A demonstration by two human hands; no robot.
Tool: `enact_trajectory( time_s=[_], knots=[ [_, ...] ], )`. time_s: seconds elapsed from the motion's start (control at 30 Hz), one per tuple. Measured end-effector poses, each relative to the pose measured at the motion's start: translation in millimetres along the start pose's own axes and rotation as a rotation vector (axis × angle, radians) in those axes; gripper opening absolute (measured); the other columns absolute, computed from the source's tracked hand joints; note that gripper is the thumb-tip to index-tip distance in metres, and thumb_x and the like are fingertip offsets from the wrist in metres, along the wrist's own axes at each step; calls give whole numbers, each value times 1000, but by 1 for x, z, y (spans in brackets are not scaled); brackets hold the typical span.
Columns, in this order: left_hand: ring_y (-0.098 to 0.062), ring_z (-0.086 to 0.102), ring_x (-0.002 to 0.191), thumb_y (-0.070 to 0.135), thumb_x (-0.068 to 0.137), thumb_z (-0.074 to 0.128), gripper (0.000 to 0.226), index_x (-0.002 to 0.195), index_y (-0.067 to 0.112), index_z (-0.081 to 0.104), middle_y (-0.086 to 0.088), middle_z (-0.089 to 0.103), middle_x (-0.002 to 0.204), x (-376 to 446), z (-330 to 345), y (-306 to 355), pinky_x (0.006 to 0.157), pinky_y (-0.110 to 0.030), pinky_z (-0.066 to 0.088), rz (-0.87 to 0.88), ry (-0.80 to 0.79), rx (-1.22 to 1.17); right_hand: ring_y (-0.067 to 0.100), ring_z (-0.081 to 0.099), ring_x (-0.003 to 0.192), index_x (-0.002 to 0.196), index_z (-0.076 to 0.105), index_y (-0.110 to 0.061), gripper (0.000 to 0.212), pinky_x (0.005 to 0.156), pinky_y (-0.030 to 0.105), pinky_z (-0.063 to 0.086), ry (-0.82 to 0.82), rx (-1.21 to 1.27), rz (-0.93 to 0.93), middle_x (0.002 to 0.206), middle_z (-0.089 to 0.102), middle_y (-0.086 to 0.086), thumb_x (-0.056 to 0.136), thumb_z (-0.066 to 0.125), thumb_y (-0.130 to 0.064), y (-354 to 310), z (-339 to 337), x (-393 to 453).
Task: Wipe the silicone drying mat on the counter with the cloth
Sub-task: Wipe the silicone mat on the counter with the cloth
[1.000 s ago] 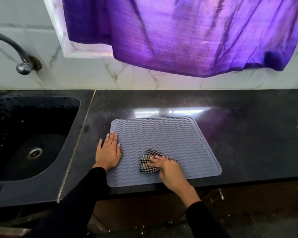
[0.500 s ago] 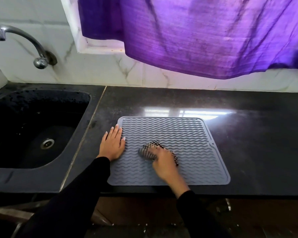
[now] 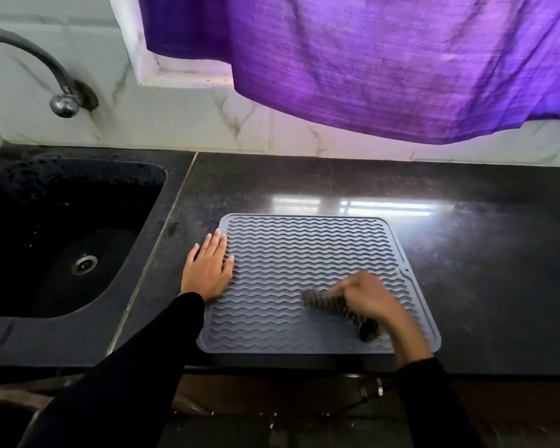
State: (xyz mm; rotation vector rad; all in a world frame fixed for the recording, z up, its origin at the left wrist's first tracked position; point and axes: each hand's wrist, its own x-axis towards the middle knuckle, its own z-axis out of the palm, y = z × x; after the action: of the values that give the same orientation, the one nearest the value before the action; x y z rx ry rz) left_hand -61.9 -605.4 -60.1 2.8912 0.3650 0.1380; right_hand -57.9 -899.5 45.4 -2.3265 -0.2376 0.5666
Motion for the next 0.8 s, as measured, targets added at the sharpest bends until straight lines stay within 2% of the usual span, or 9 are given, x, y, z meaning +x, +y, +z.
enact_trajectory(
  time_s=[0.07,0.13,0.2,0.27,0.33,0.4,0.67,0.73,0.8],
  knots=[
    [-12,9,144,43,84,14,70,148,15,19,2,12,157,-1,0,1,116,-36,6,-5,-3,3,14,57,59,70,74,-18,28,56,20,42,143,293,93,65,67,4,84,53,-6,-6,-12,7],
    [-11,8,144,42,84,13,69,148,16,18,2,11,157,-1,-1,1,116,-35,5,-7,-6,23,19,57,63,91,75,-14,33,58,23,41,385,372,86,75,68,9,83,46,1,-12,-8,18],
    [-12,7,144,42,84,12,69,148,16,17,2,10,157,-1,-1,2,116,-35,4,-6,-11,38,19,56,64,117,65,-14,45,61,25,46,453,188,12,90,69,11,82,43,5,-21,12,27],
    [-12,7,144,42,84,11,69,148,16,16,2,9,157,-1,-1,2,116,-35,4,-5,-10,39,23,61,88,130,54,-16,51,81,27,49,365,-29,-43,117,65,12,83,47,4,-25,39,32],
    [-12,6,144,42,84,10,70,148,15,15,1,9,157,-1,-2,3,116,-36,3,-2,-14,33,22,43,130,139,42,-16,59,112,28,27,303,-287,-103,145,43,7,84,49,1,-19,68,33],
    [-12,5,145,42,85,9,69,148,15,13,1,7,157,-1,-1,3,116,-35,2,3,-25,29,17,19,144,145,29,-16,64,118,27,6,311,-447,-173,154,24,2,86,47,0,-12,82,29],
    [-13,1,145,39,84,4,70,149,13,6,0,2,158,0,-4,3,116,-35,-2,13,-66,47,9,23,142,140,40,-24,66,113,20,6,289,-437,-222,150,31,-9,81,48,5,-1,68,10],
    [-13,1,145,38,83,4,70,149,13,7,-1,2,158,1,-4,3,116,-35,-3,17,-67,43,9,31,139,135,48,-25,63,115,23,14,265,-419,-221,147,38,-10,79,49,3,3,64,2],
    [-13,1,145,38,84,5,70,149,12,7,-1,2,158,1,-3,3,117,-36,-3,17,-60,33,15,51,124,125,59,-26,55,106,27,36,240,-354,-167,136,53,-6,79,47,2,6,56,0]
  ],
)
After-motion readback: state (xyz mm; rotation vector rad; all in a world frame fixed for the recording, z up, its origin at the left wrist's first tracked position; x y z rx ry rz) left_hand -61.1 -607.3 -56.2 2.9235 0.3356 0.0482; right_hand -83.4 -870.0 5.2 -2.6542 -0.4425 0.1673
